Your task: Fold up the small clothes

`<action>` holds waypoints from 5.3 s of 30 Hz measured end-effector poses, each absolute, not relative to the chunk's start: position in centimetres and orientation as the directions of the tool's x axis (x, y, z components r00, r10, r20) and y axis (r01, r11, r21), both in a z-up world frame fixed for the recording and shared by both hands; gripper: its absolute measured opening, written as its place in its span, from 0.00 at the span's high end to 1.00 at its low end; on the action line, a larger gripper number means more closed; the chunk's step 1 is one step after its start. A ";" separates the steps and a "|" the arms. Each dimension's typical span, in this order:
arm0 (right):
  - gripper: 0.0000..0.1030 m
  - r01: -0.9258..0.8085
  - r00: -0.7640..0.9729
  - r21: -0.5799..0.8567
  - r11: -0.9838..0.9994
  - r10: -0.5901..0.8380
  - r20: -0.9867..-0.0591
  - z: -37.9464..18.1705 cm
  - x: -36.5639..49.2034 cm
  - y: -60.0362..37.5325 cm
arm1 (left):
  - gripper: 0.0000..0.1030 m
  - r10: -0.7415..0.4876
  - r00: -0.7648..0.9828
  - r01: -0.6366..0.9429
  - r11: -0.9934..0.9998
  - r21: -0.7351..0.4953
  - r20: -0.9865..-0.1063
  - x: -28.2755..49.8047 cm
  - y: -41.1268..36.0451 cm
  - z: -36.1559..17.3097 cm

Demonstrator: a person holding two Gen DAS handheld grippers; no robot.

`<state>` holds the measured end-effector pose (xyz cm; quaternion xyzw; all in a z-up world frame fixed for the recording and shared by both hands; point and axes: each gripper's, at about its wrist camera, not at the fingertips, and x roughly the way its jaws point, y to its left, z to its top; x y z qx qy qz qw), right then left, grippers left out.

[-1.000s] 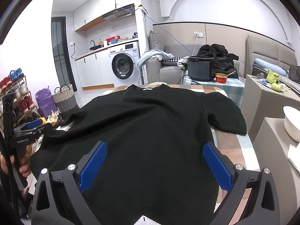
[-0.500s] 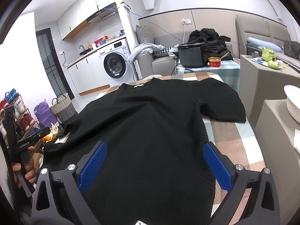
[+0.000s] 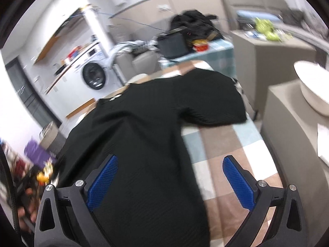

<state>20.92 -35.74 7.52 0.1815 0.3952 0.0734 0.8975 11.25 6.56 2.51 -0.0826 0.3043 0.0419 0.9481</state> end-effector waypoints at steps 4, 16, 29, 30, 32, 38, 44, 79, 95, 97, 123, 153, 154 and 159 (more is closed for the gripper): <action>0.20 0.079 0.661 0.443 0.893 0.285 -0.694 6.4 23.5 -38.1 | 0.12 0.002 0.810 -0.107 0.984 -0.144 -0.587 12.4 7.4 2.2; 0.26 0.327 0.594 0.411 0.851 0.154 -0.790 2.4 30.5 -44.3 | 0.11 0.024 0.779 -0.128 0.984 -0.121 -0.627 16.3 7.3 0.7; 0.89 0.301 0.592 0.236 0.924 0.013 -0.806 2.7 34.0 -43.7 | 0.11 0.021 0.754 -0.135 0.983 -0.123 -0.656 18.5 7.6 -0.7; 0.91 0.309 0.600 0.233 0.922 0.001 -0.800 3.1 33.9 -43.9 | 0.11 0.023 0.758 -0.136 0.983 -0.124 -0.652 18.5 7.7 -0.7; 0.93 0.318 0.648 0.274 0.908 0.004 -0.762 4.9 33.7 -44.8 | 0.11 0.022 0.758 -0.140 0.982 -0.130 -0.652 18.4 8.0 -0.7; 0.93 0.129 0.795 0.431 0.893 0.166 -0.584 10.2 34.9 -43.4 | 0.11 0.023 0.757 -0.154 0.978 -0.143 -0.653 18.5 8.5 -0.9; 0.93 -0.258 0.715 0.458 0.851 0.487 -0.501 13.0 37.6 -33.7 | 0.11 0.027 0.766 -0.151 0.979 -0.139 -0.642 18.1 8.3 -0.7; 0.88 -0.107 0.455 0.132 0.985 0.167 -0.875 2.9 35.0 -33.0 | 0.11 0.209 0.612 -0.568 0.787 -0.240 -0.763 13.9 21.6 -4.3; 0.80 -0.098 0.473 0.231 0.968 0.249 -0.845 3.6 34.1 -32.5 | 0.60 -0.020 0.615 -0.529 0.731 -0.431 -0.788 18.7 28.5 -11.1; 0.80 -0.070 0.468 0.253 0.965 0.256 -0.846 3.2 34.1 -33.0 | 0.76 -0.007 0.622 -0.526 0.737 -0.424 -0.783 19.3 27.9 -10.7; 0.78 -0.018 0.522 0.320 0.947 0.282 -0.805 4.5 31.6 -35.3 | 0.29 -0.137 0.707 0.024 0.985 -0.171 -0.694 30.4 5.1 0.5; 0.72 0.013 0.486 0.307 0.952 0.263 -0.833 3.5 31.6 -35.9 | 0.12 -0.136 0.733 -0.075 0.957 -0.279 -0.666 37.4 11.7 -2.3; 0.71 0.013 0.486 0.307 0.952 0.262 -0.834 3.4 31.6 -36.0 | 0.12 -0.100 0.727 -0.093 0.966 -0.242 -0.679 37.1 12.0 -2.3; 0.70 0.009 0.473 0.309 0.951 0.268 -0.839 3.0 31.8 -35.9 | 0.23 0.072 0.624 -0.218 0.972 -0.085 -0.778 35.9 14.5 -5.4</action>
